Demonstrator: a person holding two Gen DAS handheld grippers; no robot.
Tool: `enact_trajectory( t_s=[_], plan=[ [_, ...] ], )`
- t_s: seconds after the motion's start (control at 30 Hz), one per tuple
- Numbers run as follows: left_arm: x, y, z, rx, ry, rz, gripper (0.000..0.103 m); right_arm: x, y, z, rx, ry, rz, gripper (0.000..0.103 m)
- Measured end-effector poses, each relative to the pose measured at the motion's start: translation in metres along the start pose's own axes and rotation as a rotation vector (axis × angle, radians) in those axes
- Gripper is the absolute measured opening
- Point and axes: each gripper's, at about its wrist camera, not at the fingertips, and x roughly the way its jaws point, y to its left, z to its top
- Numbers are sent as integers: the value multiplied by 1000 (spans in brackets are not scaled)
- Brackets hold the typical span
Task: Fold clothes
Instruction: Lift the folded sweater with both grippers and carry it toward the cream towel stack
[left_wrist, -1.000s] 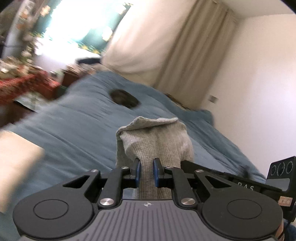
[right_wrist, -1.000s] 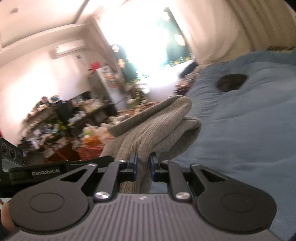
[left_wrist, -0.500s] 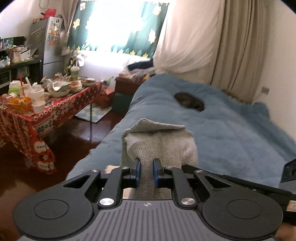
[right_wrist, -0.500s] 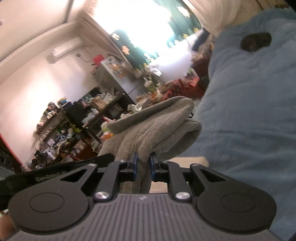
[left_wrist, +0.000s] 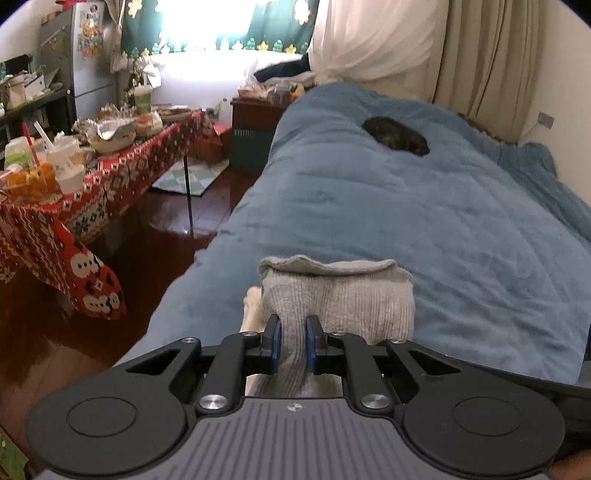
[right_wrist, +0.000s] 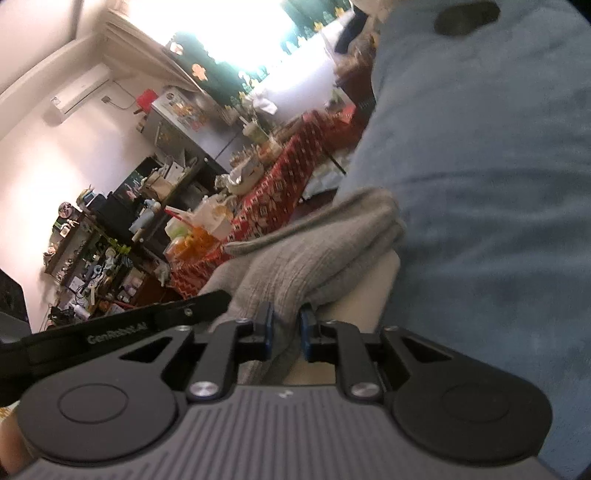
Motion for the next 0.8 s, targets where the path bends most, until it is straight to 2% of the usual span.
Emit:
enact_trajectory(
  t_s=[0.13,0.2,0.33,0.37,0.43,0.5,0.53,0.67,0.7,0.73,0.8],
  plan=[
    [-4,5,-3,-38,-14,-19,21,7,-17,0,19,-1,41,24],
    [-9,7,-3,-47,-23,-27,22,11,-25,0,29,-1,61,37],
    [-27,12,-2,-66,-59,-31,27,-4,-36,13,41,-26,76,39],
    [-31,12,-2,-68,-64,-23,27,-11,-39,18,37,-37,73,37],
    [-39,11,-1,-69,-77,-11,23,-25,-44,30,22,-60,66,26],
    [-42,4,-4,-45,-66,-26,17,-29,-41,43,-64,-78,41,15],
    [-43,0,-6,-32,-59,-35,12,-26,-37,50,-104,-78,31,14],
    [-47,-14,-12,23,-30,-68,12,-2,-27,59,-242,-11,29,14],
    [-44,-15,-14,37,-15,-50,12,7,-26,56,-262,15,26,14],
    [-39,-11,-21,35,8,-34,9,16,-27,52,-283,39,15,14],
    [-33,1,-29,-14,25,-52,8,27,-30,43,-318,66,-2,12]
  ],
)
